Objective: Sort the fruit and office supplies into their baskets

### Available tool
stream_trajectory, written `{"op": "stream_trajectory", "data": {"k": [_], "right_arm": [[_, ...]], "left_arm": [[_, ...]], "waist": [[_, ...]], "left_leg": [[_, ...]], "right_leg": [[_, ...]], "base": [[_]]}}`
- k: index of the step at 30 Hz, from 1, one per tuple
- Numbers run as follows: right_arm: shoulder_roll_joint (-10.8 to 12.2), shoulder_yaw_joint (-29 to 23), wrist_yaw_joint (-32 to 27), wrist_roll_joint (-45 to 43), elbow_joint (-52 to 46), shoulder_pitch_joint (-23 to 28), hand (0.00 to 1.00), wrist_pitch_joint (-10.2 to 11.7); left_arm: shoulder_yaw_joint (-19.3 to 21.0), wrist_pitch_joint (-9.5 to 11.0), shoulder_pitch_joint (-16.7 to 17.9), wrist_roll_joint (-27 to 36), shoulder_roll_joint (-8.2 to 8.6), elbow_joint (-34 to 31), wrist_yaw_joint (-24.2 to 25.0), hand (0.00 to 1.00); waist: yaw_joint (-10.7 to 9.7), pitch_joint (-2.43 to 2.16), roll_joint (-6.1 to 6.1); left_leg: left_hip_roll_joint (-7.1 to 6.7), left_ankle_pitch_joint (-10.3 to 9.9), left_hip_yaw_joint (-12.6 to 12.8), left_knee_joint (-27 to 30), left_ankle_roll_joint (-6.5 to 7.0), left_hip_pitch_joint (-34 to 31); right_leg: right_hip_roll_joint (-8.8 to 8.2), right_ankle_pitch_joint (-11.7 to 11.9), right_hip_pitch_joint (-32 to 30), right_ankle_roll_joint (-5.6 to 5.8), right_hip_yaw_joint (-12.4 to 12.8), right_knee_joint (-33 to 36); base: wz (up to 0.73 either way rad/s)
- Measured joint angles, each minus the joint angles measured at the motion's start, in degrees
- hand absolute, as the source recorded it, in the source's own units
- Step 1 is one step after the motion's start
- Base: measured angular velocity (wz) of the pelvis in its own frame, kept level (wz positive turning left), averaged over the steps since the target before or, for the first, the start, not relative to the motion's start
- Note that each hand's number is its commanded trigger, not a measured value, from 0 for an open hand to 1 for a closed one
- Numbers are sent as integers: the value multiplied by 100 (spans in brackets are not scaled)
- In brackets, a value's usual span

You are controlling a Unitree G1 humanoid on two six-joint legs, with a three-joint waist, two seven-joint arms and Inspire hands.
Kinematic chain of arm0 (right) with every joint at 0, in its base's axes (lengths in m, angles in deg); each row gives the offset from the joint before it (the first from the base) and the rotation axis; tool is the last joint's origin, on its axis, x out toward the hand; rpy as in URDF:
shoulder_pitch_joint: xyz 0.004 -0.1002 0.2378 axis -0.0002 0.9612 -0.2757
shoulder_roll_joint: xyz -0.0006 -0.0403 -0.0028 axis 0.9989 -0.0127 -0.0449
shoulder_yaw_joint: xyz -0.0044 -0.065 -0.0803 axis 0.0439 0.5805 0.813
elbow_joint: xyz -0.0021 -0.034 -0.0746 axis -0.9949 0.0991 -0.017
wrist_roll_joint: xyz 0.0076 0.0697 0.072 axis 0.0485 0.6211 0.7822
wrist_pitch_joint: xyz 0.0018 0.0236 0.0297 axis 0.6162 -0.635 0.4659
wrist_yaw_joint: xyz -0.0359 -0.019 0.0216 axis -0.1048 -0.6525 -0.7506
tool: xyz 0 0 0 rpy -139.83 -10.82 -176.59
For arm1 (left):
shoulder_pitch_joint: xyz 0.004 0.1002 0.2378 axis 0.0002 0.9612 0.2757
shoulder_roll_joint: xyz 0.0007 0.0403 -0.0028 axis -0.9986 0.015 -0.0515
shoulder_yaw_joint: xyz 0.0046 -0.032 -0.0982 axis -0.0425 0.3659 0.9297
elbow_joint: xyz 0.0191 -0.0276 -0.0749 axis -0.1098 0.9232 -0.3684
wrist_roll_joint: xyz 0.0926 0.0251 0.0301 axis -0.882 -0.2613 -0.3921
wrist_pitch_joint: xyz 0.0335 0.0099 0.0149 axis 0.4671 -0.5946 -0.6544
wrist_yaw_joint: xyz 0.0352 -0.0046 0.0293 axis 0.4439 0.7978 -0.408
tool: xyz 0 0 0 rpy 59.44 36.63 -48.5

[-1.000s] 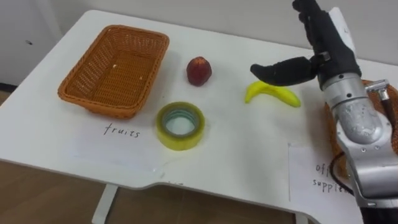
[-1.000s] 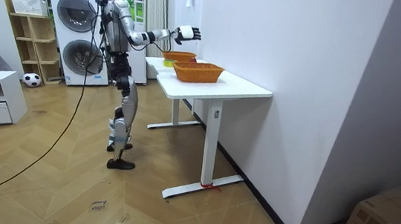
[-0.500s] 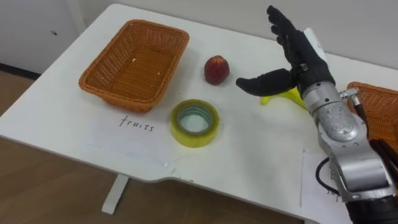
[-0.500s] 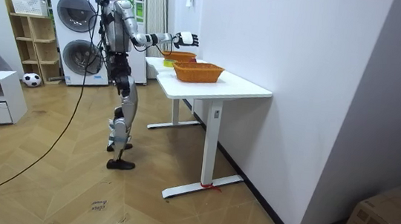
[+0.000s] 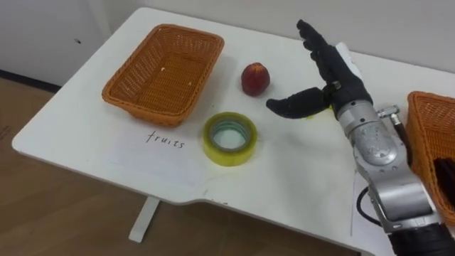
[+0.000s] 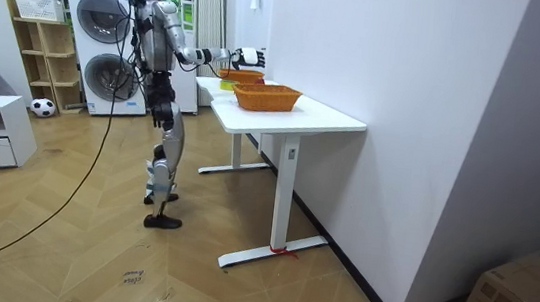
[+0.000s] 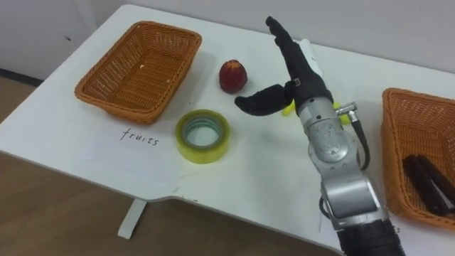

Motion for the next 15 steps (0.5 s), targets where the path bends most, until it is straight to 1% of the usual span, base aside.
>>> {"op": "stream_trajectory", "data": {"k": [3, 5, 7, 9, 13, 15], "right_arm": [[0, 60, -25, -53, 58, 0, 0, -1], [1, 161, -70, -100, 112, -4, 0, -1], [14, 224, -83, -102, 175, -5, 0, -1], [74, 271, -148, -97, 242, -6, 0, -1], [137, 412, -222, -93, 262, -13, 0, -1], [175, 424, -270, -79, 304, -49, 0, -1]], "left_arm": [[-1, 0, -2, 0, -5, 0, 42, 0], [-5, 0, -8, 0, -34, 1, 109, 0], [-6, 0, -4, 0, -42, 8, 135, 0], [-5, 0, -1, 0, -46, 21, 151, 0], [-3, -6, -3, 0, -46, 29, 173, 0], [-3, -12, -1, 1, -44, 28, 192, 0]], "waist": [[56, -2, -11], [72, -12, -33], [86, -13, -37], [94, -12, -37], [93, -7, -31], [93, 7, -20]], "left_leg": [[-3, 1, 0, 0, 2, -22], [-4, 4, -9, 11, 6, -55], [-10, 7, -15, 12, 11, -56], [-19, 10, -15, 13, 16, -51], [-27, 14, -17, 11, 22, -44], [-27, 14, -18, 10, 23, -44]], "right_leg": [[-11, 0, -10, 0, -73, 0], [-18, 0, -30, 0, -125, 2], [-27, 0, -29, 0, -131, 4], [-37, 0, -29, 0, -131, 3], [-47, -1, -35, 2, -133, -2], [-47, -2, -35, 3, -135, -3]], "base": [[1], [5], [2], [0], [1], [0]]}}
